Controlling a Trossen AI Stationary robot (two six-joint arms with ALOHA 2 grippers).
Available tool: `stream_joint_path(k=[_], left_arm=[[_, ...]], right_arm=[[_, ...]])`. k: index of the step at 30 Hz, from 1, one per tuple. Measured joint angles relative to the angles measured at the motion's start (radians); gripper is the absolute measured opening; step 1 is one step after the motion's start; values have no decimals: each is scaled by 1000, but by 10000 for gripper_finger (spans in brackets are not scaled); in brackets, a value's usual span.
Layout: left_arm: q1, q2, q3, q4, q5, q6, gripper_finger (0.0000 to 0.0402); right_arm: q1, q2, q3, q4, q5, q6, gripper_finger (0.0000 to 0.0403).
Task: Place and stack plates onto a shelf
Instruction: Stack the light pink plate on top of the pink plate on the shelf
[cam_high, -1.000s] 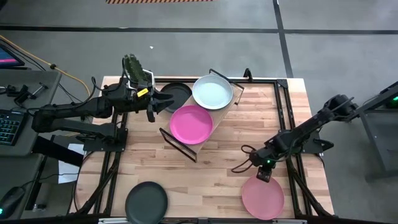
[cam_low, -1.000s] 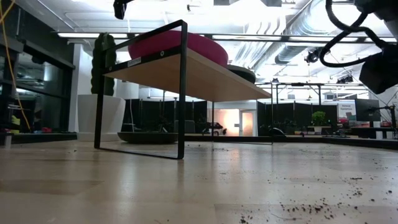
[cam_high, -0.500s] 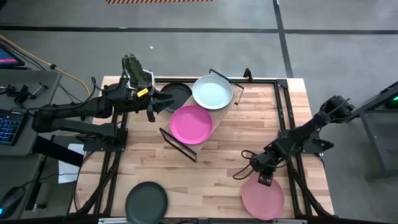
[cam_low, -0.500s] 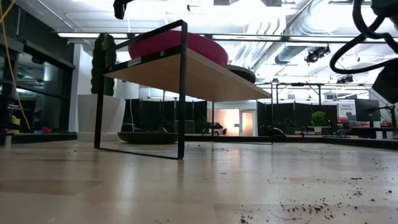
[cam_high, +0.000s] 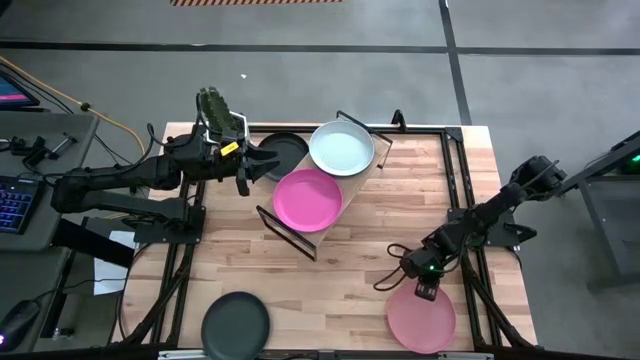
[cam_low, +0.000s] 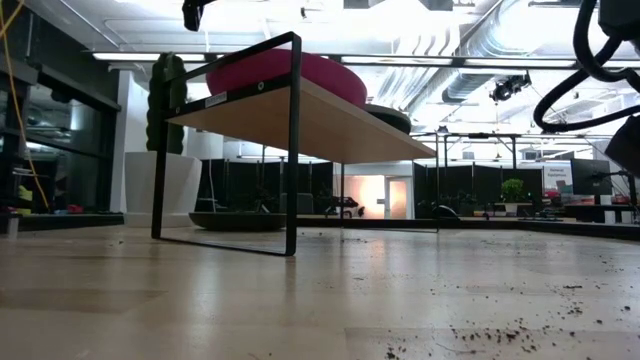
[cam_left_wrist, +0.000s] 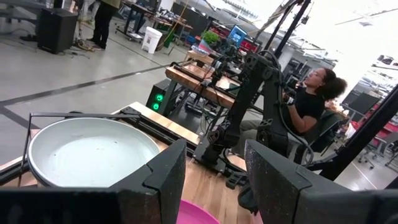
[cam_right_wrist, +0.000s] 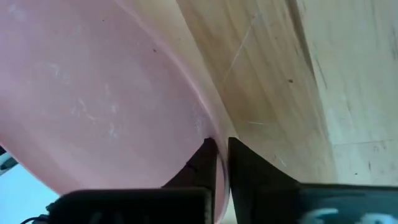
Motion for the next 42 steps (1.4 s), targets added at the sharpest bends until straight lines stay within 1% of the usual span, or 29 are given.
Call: stream_joint_path(k=[6,14,21,26,29,32,35,39,42], left_arm=[[0,0,0,0,0,1,154],[0,0,0,0,0,0,154],[0,0,0,0,0,0,154],[0,0,0,0,0,0,154],[0,0,0,0,0,0,154],[0,0,0,0,0,0,154],[0,0,0,0,0,0,154],[0,0,0,0,0,1,154],[0,0,0,9,0,0,154]], right_arm=[[0,-1,0,5,-49,-26,3],[-4,-49,3,42,-54,-42,0],[-30,-176,3,113,-58,-19,0],[-73,-295,3,254,-55,51,0],[-108,-360,3,372,-33,104,0],[-144,-409,3,477,27,139,0],[-187,-436,13,566,89,140,0],[-245,-426,115,567,126,44,0],[-293,-403,229,509,147,-62,0]])
